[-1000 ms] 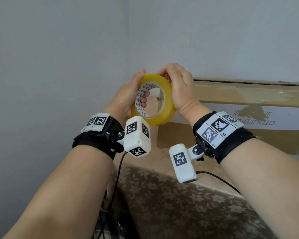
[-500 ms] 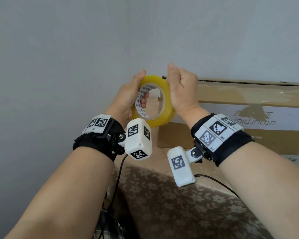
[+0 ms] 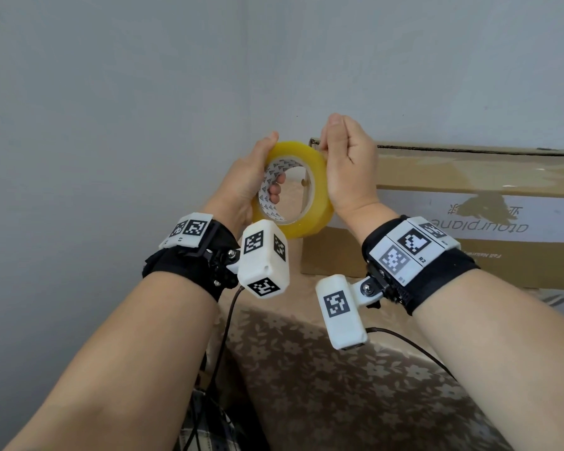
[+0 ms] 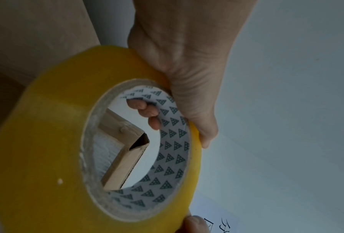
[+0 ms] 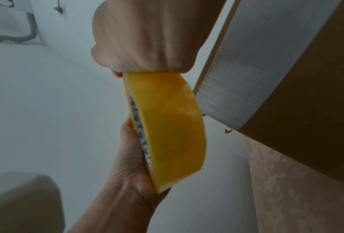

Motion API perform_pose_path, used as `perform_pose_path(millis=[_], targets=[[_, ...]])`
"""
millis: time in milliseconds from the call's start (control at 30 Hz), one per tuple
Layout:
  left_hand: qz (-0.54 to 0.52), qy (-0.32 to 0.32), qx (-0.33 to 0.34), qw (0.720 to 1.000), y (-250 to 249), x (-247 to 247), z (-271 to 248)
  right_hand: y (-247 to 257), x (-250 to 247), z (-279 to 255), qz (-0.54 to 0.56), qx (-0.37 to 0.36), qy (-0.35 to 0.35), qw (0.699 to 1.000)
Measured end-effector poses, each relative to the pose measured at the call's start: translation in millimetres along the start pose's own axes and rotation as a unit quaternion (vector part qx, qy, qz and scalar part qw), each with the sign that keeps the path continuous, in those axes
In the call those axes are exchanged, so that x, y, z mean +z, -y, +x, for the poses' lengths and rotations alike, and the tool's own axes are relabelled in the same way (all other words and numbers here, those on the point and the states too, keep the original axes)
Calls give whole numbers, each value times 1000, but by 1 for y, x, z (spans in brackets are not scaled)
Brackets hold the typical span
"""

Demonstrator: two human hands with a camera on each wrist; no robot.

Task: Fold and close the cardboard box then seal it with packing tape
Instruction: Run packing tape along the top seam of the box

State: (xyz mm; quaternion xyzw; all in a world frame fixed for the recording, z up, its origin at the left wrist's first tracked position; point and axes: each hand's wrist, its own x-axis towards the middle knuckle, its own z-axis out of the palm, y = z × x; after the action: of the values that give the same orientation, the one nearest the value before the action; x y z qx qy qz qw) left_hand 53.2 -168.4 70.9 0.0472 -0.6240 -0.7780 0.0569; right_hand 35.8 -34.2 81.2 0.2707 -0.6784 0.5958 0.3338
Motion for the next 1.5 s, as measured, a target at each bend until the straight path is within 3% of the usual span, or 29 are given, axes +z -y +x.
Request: perform_pose_path(millis=[433,633,700,767,833,900,967,1067,1200,1367,1433,1500], targets=[[-9,11,27,1000,-2,-1,-2,6,3,1,18,-56,-6,998],[16,-1,60,998,-2,-5,-4,-2,3,-6,-9,-43,1,999],[19,2,68,998,1,-5,-4,-3,1,-8,18,-4,7,1000],[-1,-1,97,995,0,-5,-3,-2,0,-7,62,92,29,993],[-65,-11,133,989,-5,-5,-6,-1,-4,-2,115,233,109,959],[-82,-34,172,981,-8,-5,-5,3,-11,1,172,287,220,916],[-47,-55,207,976,-9,-7,-4,13,-14,3,175,261,266,911],[66,-84,278,955,-18,-7,-4,31,-16,10,115,205,255,938],[162,-35,334,928,-46,-2,-9,42,-23,26,13,140,265,954],[351,-36,391,850,-69,11,-7,37,-29,43,-77,94,240,963],[367,-49,381,847,-72,15,-5,33,-31,46,-117,74,235,962],[355,-51,353,864,-75,17,-4,29,-35,47,-198,28,243,949]])
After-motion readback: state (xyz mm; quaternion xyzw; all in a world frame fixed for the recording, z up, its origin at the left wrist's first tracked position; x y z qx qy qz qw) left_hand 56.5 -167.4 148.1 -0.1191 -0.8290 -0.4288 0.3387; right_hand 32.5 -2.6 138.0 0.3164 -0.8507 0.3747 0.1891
